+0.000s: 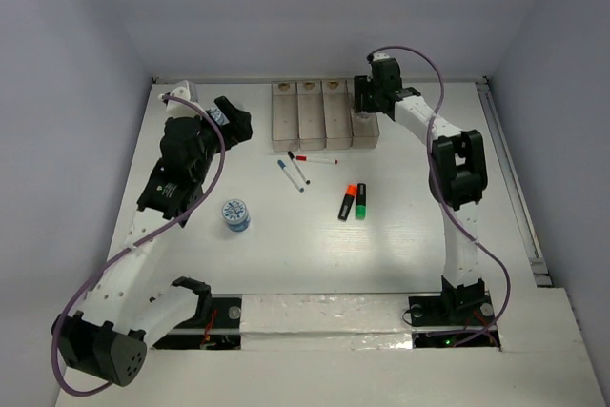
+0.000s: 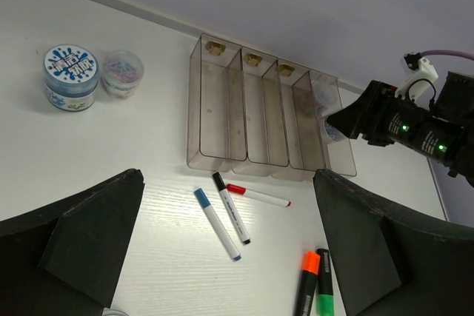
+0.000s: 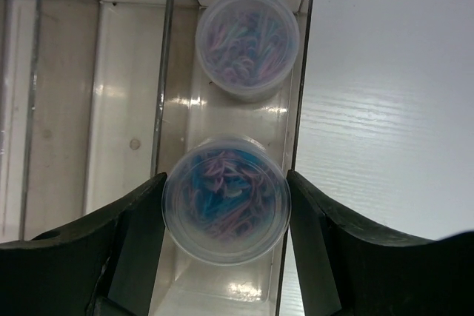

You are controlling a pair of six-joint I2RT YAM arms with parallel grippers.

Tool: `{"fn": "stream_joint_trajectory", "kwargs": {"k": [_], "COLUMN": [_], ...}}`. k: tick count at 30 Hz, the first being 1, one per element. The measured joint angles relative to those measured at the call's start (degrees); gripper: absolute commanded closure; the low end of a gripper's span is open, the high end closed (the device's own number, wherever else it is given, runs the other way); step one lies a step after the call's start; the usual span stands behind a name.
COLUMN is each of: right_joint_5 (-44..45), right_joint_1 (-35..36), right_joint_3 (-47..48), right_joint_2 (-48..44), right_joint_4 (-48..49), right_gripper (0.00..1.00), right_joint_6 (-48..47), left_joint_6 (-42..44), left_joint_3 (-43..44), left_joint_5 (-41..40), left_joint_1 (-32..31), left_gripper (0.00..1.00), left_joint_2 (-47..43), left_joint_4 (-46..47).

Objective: Sort the stationery into containers
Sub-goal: Place the stationery in the storage box, then pick up the stationery from the center of the board.

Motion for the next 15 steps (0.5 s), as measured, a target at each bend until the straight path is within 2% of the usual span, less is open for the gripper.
{"fn": "stream_joint_trajectory", "kwargs": {"k": [2, 3, 6, 15], "right_joint_5": [0.4, 0.4, 0.3, -0.2], "right_joint_1": [0.0, 0.0, 0.0, 0.0], "right_joint_3": [0.4, 0.7, 2.3, 5.4], "right_joint_2": [0.9, 1.3, 2.4, 2.1], "right_joint_4": [0.0, 0.0, 0.0, 2.1], "right_gripper": [0.37, 0.21, 0.0, 0.0], "right_joint_6": [-0.1, -0.1, 0.1, 1.4], "left_joint_6": [0.1, 0.2, 0.2, 0.9], "left_joint_3": [0.0, 0.0, 0.0, 0.1], "left_joint_5": [0.3, 0.5, 0.7, 0.9], "left_joint_1": [0.2, 0.3, 0.6, 1.0], "left_gripper": [0.01, 0.01, 0.01, 0.01], "left_joint_2": [0.3, 0.7, 1.9, 6.9], "left_joint_4": [0.3, 0.4, 0.5, 0.4]}}
